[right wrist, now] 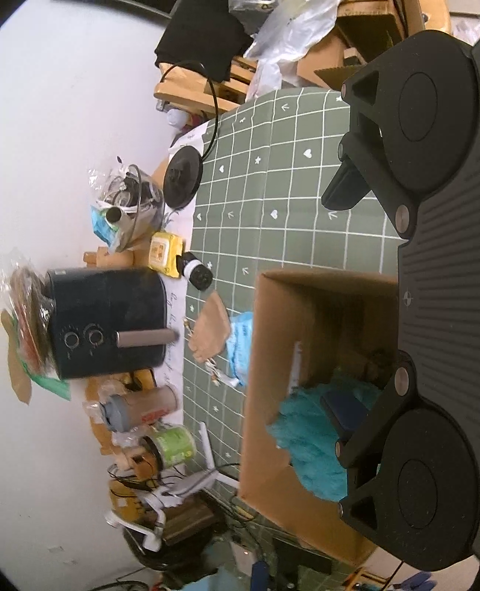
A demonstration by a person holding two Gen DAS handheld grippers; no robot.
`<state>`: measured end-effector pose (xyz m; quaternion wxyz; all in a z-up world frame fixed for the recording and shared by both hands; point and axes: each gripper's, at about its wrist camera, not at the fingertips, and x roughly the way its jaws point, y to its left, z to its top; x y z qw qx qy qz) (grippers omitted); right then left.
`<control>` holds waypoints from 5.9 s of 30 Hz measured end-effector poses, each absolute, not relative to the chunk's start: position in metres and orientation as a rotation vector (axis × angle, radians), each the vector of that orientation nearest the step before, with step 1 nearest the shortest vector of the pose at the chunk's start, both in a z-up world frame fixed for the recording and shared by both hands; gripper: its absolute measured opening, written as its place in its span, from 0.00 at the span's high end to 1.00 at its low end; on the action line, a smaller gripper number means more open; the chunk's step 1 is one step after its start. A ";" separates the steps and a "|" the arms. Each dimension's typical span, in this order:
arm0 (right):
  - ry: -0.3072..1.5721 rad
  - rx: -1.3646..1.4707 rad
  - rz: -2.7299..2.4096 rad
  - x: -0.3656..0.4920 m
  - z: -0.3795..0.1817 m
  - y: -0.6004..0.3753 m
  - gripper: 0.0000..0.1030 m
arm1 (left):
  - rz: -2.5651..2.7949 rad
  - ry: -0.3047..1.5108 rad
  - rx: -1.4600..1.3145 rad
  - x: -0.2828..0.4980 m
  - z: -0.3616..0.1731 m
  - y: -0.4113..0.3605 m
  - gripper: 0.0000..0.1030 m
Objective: Organize soft objects
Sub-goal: 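Withdraw both grippers from the box toward the blue wipes pack, then grasp the blue wet-wipes pack with the left gripper, then lift the blue wipes with the left gripper while the right gripper approaches the tan pouch, then grasp the tan drawstring pouch with the right gripper and lift it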
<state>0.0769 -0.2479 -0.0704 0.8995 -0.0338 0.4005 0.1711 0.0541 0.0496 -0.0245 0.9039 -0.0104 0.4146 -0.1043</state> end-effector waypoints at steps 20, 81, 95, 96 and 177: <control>0.830 -0.084 0.390 0.138 -0.072 -0.281 0.00 | -0.330 0.853 0.009 0.123 -0.009 0.042 0.16; 0.976 0.113 0.189 0.137 -0.107 -0.341 0.00 | -0.706 1.161 0.477 0.340 -0.205 -0.016 0.16; 0.976 0.110 0.230 0.142 -0.107 -0.340 0.00 | -0.747 1.174 0.525 0.312 -0.197 -0.027 0.41; 0.975 0.107 0.236 0.144 -0.107 -0.340 0.00 | -0.752 1.175 0.518 0.310 -0.195 -0.026 0.42; 0.841 -0.599 0.971 0.356 -0.232 -0.093 0.95 | -0.001 0.910 -0.250 0.075 -0.018 0.086 0.42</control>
